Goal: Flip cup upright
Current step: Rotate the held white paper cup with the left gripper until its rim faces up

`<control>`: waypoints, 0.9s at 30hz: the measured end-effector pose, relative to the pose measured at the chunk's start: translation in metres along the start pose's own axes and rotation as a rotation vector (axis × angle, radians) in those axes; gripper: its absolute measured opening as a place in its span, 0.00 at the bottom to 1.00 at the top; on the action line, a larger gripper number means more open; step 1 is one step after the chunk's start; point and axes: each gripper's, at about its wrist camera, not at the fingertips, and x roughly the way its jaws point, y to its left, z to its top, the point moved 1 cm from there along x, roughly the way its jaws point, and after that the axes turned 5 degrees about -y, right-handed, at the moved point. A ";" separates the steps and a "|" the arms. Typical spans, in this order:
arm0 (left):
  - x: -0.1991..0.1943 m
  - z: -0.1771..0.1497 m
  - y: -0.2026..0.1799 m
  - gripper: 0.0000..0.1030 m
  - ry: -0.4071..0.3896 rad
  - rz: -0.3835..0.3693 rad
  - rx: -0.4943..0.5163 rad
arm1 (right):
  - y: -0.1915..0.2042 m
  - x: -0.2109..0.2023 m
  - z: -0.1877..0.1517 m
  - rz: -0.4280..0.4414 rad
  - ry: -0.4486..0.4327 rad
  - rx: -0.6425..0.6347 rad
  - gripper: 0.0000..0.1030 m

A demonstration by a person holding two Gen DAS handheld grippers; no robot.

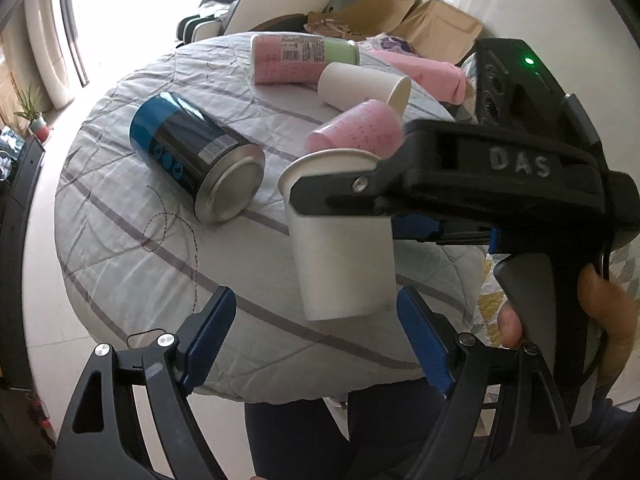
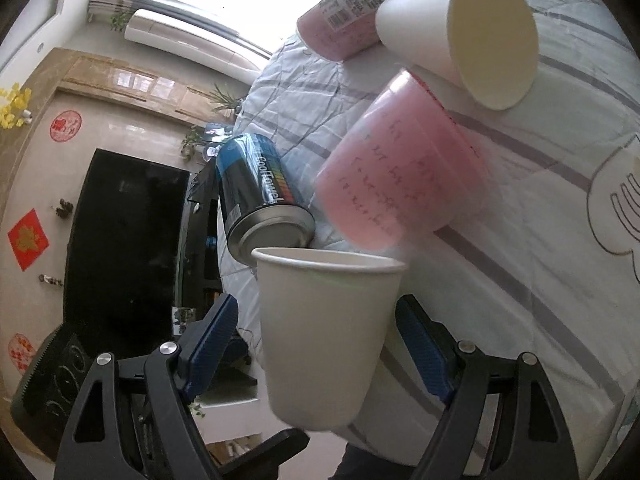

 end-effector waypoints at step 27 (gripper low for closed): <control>0.000 -0.007 0.009 0.85 -0.030 0.021 -0.032 | 0.009 -0.021 -0.016 0.026 -0.121 -0.190 0.67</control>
